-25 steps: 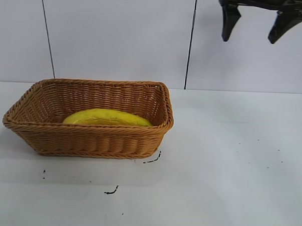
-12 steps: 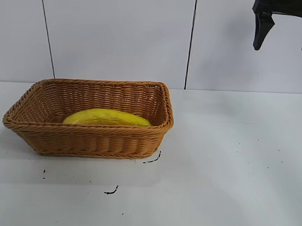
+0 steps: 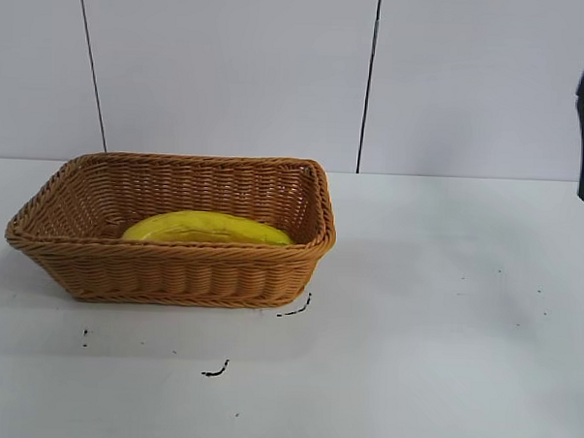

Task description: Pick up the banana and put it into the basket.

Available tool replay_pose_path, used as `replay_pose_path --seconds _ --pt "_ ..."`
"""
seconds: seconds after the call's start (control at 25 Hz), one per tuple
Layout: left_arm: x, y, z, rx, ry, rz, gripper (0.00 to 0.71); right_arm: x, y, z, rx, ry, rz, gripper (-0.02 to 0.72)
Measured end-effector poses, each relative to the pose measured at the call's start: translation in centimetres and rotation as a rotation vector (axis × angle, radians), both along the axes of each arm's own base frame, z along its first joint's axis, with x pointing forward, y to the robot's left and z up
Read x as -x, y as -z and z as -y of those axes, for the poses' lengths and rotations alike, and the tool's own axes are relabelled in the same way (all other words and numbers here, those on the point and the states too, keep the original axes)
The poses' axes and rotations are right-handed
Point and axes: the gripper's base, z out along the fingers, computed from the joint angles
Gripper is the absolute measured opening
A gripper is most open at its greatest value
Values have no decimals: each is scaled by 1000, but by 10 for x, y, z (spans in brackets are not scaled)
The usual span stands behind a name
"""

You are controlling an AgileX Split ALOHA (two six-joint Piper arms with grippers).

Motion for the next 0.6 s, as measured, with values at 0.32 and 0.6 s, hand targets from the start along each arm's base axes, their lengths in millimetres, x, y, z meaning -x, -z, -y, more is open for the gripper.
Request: replay_pose_path --seconds 0.32,0.6 --pt "0 0 0 0 0 0 693 80 -16 0 5 -27 295 687" --pt "0 0 0 0 0 0 693 133 -9 1 7 -22 605 687"
